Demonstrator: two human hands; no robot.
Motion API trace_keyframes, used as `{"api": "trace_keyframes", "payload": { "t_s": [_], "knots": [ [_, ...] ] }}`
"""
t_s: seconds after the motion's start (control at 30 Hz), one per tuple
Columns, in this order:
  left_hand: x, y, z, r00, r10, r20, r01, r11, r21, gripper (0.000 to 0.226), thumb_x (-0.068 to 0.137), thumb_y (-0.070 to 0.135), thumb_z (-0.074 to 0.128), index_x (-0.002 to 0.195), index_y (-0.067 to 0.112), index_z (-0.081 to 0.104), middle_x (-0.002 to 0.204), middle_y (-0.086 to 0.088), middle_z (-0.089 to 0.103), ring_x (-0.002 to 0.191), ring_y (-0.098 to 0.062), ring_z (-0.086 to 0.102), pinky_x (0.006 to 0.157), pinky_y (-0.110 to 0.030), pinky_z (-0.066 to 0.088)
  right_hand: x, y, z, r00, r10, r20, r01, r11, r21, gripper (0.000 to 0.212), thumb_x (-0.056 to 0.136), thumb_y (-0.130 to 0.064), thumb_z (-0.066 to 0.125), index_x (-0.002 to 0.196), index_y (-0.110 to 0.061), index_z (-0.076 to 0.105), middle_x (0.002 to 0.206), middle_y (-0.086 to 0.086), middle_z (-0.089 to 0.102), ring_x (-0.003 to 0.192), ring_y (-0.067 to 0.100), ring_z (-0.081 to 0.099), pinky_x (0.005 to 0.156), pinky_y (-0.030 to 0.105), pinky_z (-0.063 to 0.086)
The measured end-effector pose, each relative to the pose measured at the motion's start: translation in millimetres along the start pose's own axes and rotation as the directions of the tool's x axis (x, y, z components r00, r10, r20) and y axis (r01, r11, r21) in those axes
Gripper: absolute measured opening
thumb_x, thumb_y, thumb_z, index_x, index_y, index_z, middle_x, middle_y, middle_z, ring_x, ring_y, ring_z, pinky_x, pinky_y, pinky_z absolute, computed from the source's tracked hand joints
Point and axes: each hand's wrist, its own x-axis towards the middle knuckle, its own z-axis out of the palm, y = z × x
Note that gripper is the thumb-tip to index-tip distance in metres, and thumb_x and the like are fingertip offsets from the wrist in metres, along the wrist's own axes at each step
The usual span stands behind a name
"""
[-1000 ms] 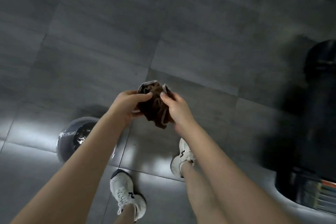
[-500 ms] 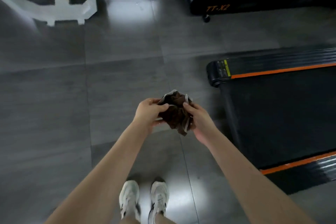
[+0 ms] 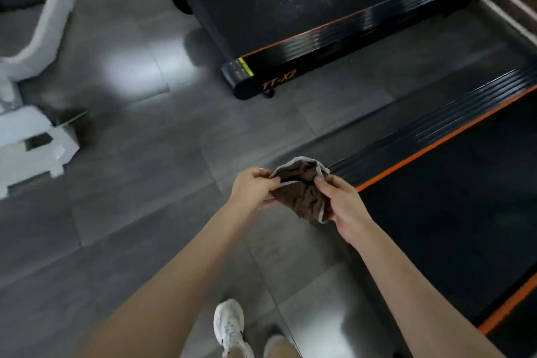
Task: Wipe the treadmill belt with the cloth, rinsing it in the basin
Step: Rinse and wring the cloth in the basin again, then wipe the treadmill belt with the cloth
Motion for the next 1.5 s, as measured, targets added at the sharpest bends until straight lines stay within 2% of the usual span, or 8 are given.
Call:
{"api": "trace_keyframes", "payload": {
  "t_s": [0.13, 0.33, 0.53, 0.77, 0.93, 1.13, 1.23, 1.5],
  "knots": [
    [72.4, 69.6, 49.3, 0.997, 0.009, 0.083, -0.016, 0.996, 0.083, 0.018, 0.086, 0.003, 0.065, 0.081, 0.016, 0.054, 0.081, -0.007, 0.059, 0.067, -0.018, 0.060, 0.062, -0.030, 0.056, 70.8, -59.5, -17.0, 0.997, -0.015, -0.076, 0.022, 0.996, 0.091, 0.016, 0.094, -0.019, 0.056, 0.100, -0.005, 0.062, 0.095, 0.011, 0.071, 0.086, 0.023, 0.069, 0.068, 0.033, 0.056],
    [213.9, 152.4, 114.9, 0.997, 0.013, 0.074, -0.021, 0.994, 0.109, 0.010, 0.085, 0.010, 0.068, 0.085, 0.016, 0.059, 0.097, -0.013, 0.062, 0.091, -0.030, 0.063, 0.069, -0.038, 0.058, 211.5, -131.4, -32.3, 0.992, -0.035, -0.120, 0.050, 0.991, 0.124, 0.016, 0.095, -0.019, 0.053, 0.101, -0.010, 0.065, 0.099, 0.011, 0.071, 0.088, 0.021, 0.069, 0.076, 0.037, 0.054],
    [343.9, 223.6, 166.2, 0.984, 0.033, 0.176, -0.048, 0.995, 0.083, 0.012, 0.088, 0.010, 0.065, 0.100, 0.008, 0.063, 0.087, -0.008, 0.063, 0.069, -0.018, 0.062, 0.071, -0.033, 0.059, 358.8, -195.3, -47.5, 0.978, -0.098, -0.183, 0.112, 0.991, 0.067, 0.015, 0.094, -0.020, 0.056, 0.099, -0.010, 0.065, 0.094, 0.006, 0.073, 0.083, 0.016, 0.070, 0.070, 0.031, 0.054],
    [482.3, 300.2, 197.6, 0.971, 0.026, 0.239, -0.031, 0.999, 0.020, 0.008, 0.089, 0.006, 0.062, 0.088, 0.013, 0.062, 0.077, -0.004, 0.064, 0.065, -0.014, 0.063, 0.070, -0.030, 0.058, 511.6, -266.9, -43.3, 0.973, -0.135, -0.187, 0.140, 0.990, 0.014, 0.015, 0.093, -0.017, 0.056, 0.102, -0.008, 0.064, 0.095, 0.007, 0.073, 0.086, 0.017, 0.070, 0.073, 0.033, 0.055],
    [584.7, 366.6, 219.1, 0.966, 0.021, 0.258, -0.024, 1.000, 0.009, 0.014, 0.091, 0.007, 0.060, 0.103, 0.011, 0.064, 0.088, -0.007, 0.066, 0.075, -0.018, 0.065, 0.073, -0.028, 0.056, 632.6, -330.3, -35.9, 0.972, -0.129, -0.197, 0.123, 0.992, -0.038, 0.015, 0.092, -0.014, 0.057, 0.104, -0.007, 0.064, 0.099, 0.008, 0.072, 0.092, 0.020, 0.069, 0.080, 0.035, 0.055],
    [696.9, 439.1, 255.7, 0.970, -0.005, 0.243, -0.003, 0.999, 0.032, 0.010, 0.089, 0.007, 0.062, 0.095, 0.015, 0.063, 0.090, -0.008, 0.066, 0.080, -0.019, 0.064, 0.079, -0.033, 0.056, 768.4, -400.0, -32.8, 0.976, -0.130, -0.172, 0.117, 0.990, -0.083, 0.013, 0.093, -0.012, 0.056, 0.103, -0.008, 0.064, 0.099, 0.010, 0.070, 0.090, 0.020, 0.068, 0.080, 0.033, 0.056],
    [746.7, 464.8, 282.7, 0.980, -0.002, 0.198, 0.001, 1.000, 0.002, 0.013, 0.091, 0.007, 0.059, 0.104, 0.010, 0.062, 0.093, -0.011, 0.064, 0.082, -0.020, 0.063, 0.081, -0.033, 0.056, 828.9, -429.2, -41.2, 0.976, -0.143, -0.161, 0.123, 0.984, -0.129, 0.020, 0.093, -0.014, 0.057, 0.110, -0.005, 0.063, 0.106, 0.016, 0.068, 0.096, 0.026, 0.066, 0.086, 0.040, 0.053],
    [861.3, 511.0, 374.0, 0.998, 0.005, 0.067, 0.001, 0.997, -0.078, 0.025, 0.092, 0.007, 0.058, 0.117, 0.007, 0.061, 0.107, -0.011, 0.067, 0.095, -0.024, 0.065, 0.083, -0.034, 0.055, 998.3, -503.7, -93.0, 0.983, -0.183, 0.019, 0.182, 0.944, -0.274, 0.009, 0.092, -0.012, 0.058, 0.097, -0.015, 0.065, 0.100, 0.012, 0.067, 0.096, 0.024, 0.064, 0.091, 0.042, 0.052]
  ]
}}
